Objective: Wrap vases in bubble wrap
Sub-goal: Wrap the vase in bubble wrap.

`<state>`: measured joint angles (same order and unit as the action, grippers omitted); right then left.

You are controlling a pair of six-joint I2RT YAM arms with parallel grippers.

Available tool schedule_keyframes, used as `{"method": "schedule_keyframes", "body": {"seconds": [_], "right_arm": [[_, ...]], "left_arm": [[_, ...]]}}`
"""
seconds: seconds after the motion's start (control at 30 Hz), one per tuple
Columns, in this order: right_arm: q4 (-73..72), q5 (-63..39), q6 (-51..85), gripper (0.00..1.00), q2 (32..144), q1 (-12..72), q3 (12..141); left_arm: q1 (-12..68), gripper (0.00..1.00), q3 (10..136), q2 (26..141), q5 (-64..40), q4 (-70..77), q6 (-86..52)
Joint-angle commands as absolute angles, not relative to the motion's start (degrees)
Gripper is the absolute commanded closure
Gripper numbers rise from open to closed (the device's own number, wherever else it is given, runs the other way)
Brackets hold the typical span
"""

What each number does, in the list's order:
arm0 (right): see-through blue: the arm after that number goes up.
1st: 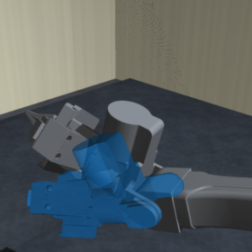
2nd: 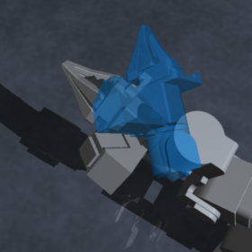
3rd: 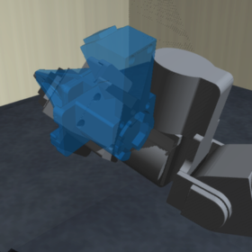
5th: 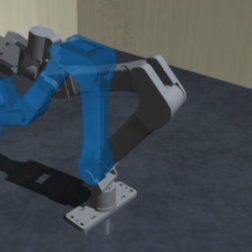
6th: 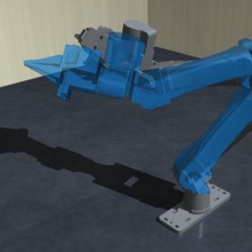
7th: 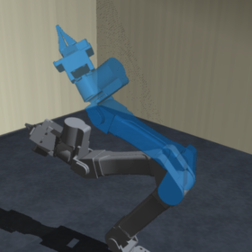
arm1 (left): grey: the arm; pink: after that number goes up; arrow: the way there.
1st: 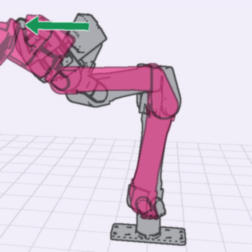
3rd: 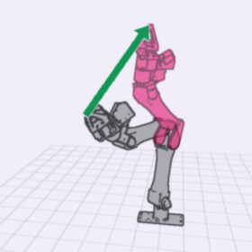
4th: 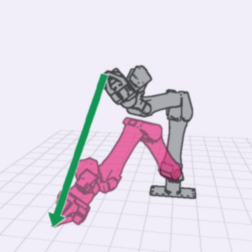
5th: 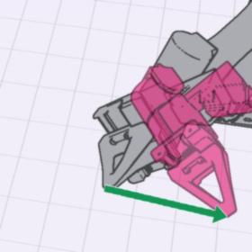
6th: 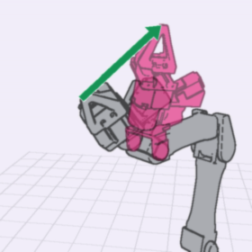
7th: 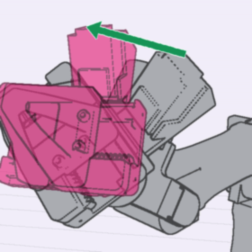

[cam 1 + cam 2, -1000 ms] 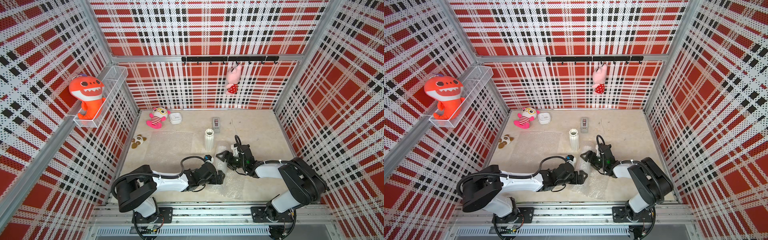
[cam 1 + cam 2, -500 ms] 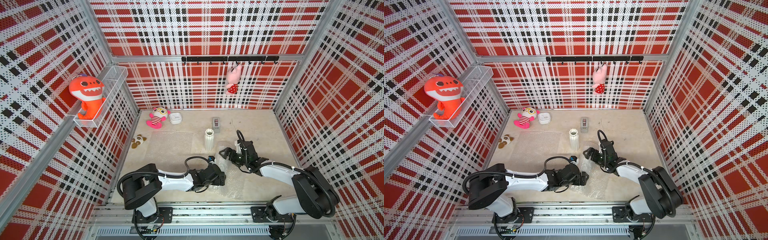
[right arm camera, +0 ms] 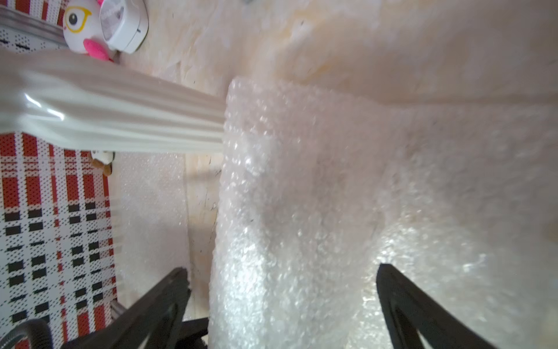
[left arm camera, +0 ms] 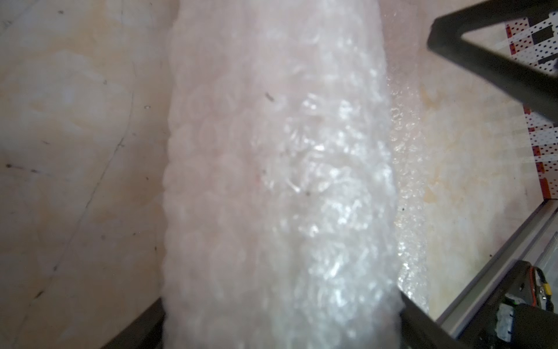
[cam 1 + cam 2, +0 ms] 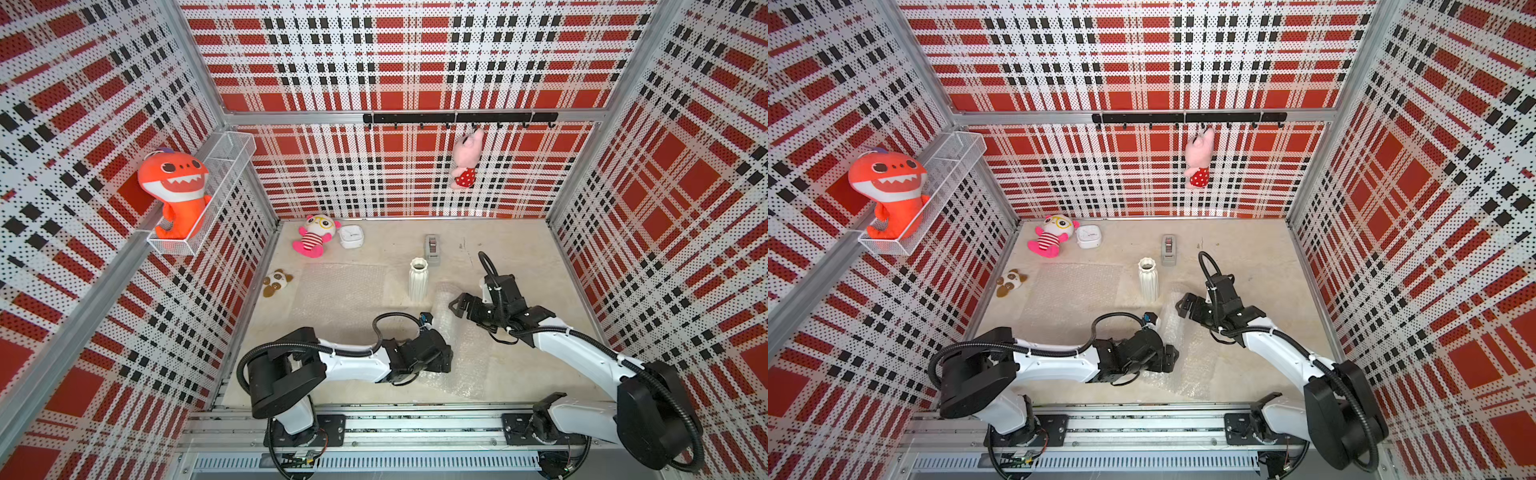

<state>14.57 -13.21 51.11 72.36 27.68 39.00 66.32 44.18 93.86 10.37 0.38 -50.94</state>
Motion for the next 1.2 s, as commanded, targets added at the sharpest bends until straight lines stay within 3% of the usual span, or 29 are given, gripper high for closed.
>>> {"method": "schedule_keyframes", "body": {"seconds": [0.0,0.5,0.8,0.9,1.17], "right_arm": [[8.11,-13.84,58.84,0.00,74.99,29.72,37.42],[-4.52,-17.65,65.56,0.00,88.59,31.64,39.55],[-9.27,-19.73,66.89,0.34,89.45,31.51,38.34],[-12.14,-20.87,67.69,0.34,89.46,31.47,37.47],[-30.68,-25.70,72.64,0.37,90.61,31.24,30.53]], "left_arm": [[66.53,0.12,44.13,95.39,11.36,-1.00,-49.58],[66.45,0.14,42.71,94.41,7.93,5.61,-47.51],[65.90,0.09,43.57,93.39,8.36,4.45,-46.76],[65.62,0.01,43.87,92.30,8.23,3.45,-46.58],[63.89,0.02,37.89,84.50,5.50,7.54,-49.80]]}}
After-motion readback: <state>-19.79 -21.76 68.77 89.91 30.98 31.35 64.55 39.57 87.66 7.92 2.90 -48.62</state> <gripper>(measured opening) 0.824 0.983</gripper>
